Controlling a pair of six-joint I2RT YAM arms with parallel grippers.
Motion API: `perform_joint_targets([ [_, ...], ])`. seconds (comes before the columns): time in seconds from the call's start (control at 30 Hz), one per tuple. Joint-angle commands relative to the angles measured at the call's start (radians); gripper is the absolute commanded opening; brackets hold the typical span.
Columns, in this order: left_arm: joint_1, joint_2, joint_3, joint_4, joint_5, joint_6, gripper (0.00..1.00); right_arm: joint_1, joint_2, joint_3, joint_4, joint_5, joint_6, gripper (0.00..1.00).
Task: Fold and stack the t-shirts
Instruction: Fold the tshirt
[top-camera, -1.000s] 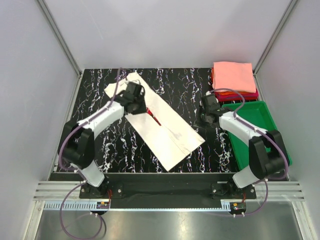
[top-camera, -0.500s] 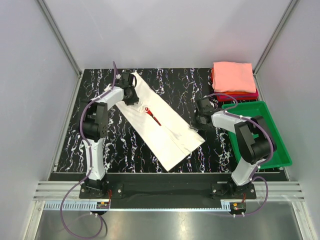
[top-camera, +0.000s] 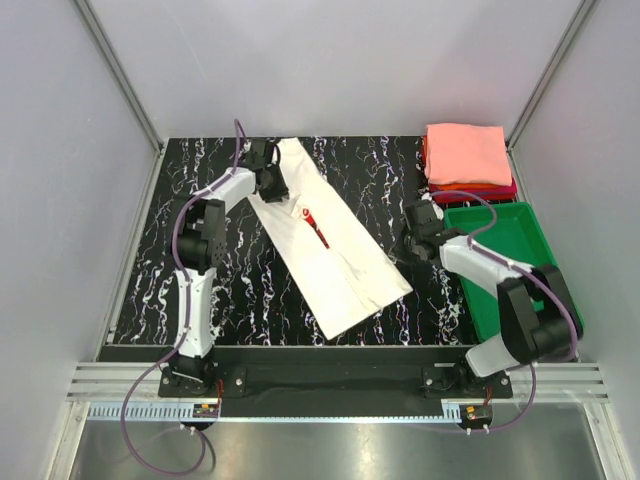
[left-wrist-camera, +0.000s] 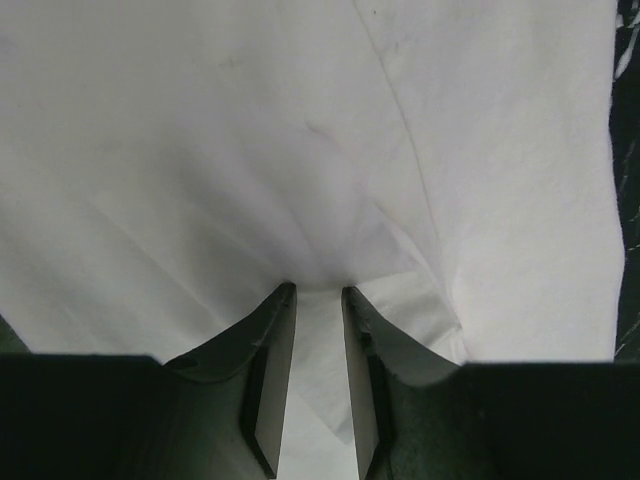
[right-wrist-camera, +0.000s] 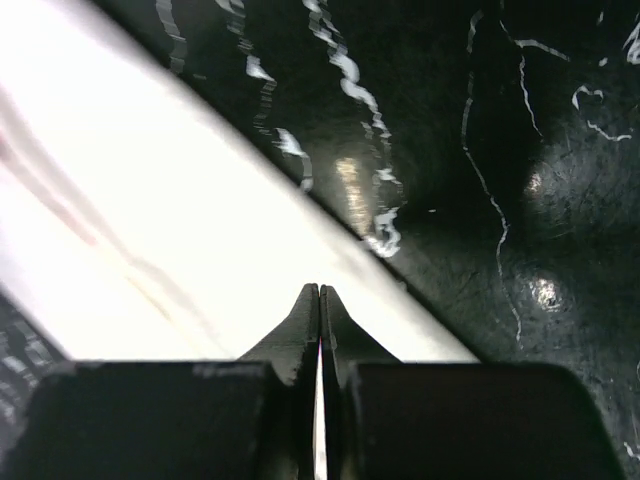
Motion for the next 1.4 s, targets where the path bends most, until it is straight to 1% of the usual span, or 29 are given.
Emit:
perform_joint_targets([
  [0.0, -0.039, 0.089, 0.088, 0.020, 0.095, 0.036, 0.32, 0.000, -0.156, 0.008, -0.006, 0.033, 0.011, 0.00],
  [0.1, -0.080, 0.150, 0.179, 0.035, 0.186, 0.051, 0.32, 0.001, -0.234, 0.015, -0.021, 0.036, 0.005, 0.00],
  [0.17, -0.095, 0.170, 0.182, 0.064, 0.226, 0.031, 0.32, 0.001, -0.256, 0.025, -0.047, 0.060, 0.001, 0.00],
  [0.3, -0.154, 0.178, 0.143, 0.132, 0.241, 0.001, 0.33, 0.000, -0.273, 0.036, -0.078, 0.096, -0.012, 0.00],
  [0.53, -0.200, 0.208, 0.175, 0.166, 0.290, -0.001, 0.33, -0.002, -0.268, 0.051, -0.080, 0.093, -0.007, 0.00],
  [0.67, -0.201, 0.256, 0.254, 0.169, 0.332, 0.007, 0.33, 0.000, -0.280, 0.061, -0.080, 0.082, -0.001, 0.00],
  [0.73, -0.186, 0.276, 0.293, 0.181, 0.370, 0.011, 0.35, 0.001, -0.291, 0.059, -0.080, 0.081, -0.001, 0.00],
  [0.8, -0.149, 0.303, 0.377, 0.181, 0.424, -0.013, 0.35, 0.001, -0.310, 0.058, -0.089, 0.087, -0.018, 0.00],
  [0.83, -0.137, 0.299, 0.421, 0.183, 0.479, -0.024, 0.35, 0.000, -0.317, 0.058, -0.106, 0.100, -0.022, 0.00],
  [0.9, -0.114, 0.261, 0.437, 0.181, 0.523, -0.025, 0.36, 0.000, -0.342, 0.050, -0.112, 0.111, -0.031, 0.00],
  [0.93, -0.109, 0.232, 0.429, 0.183, 0.524, -0.016, 0.36, 0.000, -0.348, 0.048, -0.118, 0.117, -0.035, 0.00],
  [1.0, -0.108, 0.118, 0.355, 0.201, 0.536, 0.020, 0.36, 0.001, -0.359, 0.044, -0.121, 0.113, -0.036, 0.00],
  [1.03, -0.106, 0.036, 0.313, 0.218, 0.553, 0.028, 0.36, 0.000, -0.360, 0.039, -0.121, 0.102, -0.038, 0.00],
  [1.07, -0.108, -0.007, 0.225, 0.221, 0.562, 0.033, 0.36, 0.001, -0.359, 0.036, -0.123, 0.101, -0.042, 0.00],
  [1.13, -0.114, -0.101, 0.100, 0.239, 0.539, 0.039, 0.35, 0.000, -0.356, 0.028, -0.126, 0.105, -0.050, 0.00],
  [1.17, -0.121, -0.186, -0.023, 0.242, 0.522, 0.039, 0.36, 0.000, -0.354, 0.021, -0.124, 0.105, -0.053, 0.00],
  [1.23, -0.160, -0.253, -0.129, 0.247, 0.484, 0.045, 0.35, 0.000, -0.348, 0.015, -0.126, 0.099, -0.056, 0.00],
  [1.27, -0.178, -0.294, -0.206, 0.250, 0.479, 0.047, 0.35, -0.003, -0.345, 0.018, -0.127, 0.093, -0.068, 0.00],
  [1.33, -0.229, -0.324, -0.262, 0.249, 0.481, 0.044, 0.34, -0.005, -0.334, 0.045, -0.153, 0.075, -0.087, 0.01],
  [1.37, -0.244, -0.330, -0.316, 0.250, 0.476, 0.028, 0.34, -0.010, -0.327, 0.060, -0.167, 0.064, -0.102, 0.01],
])
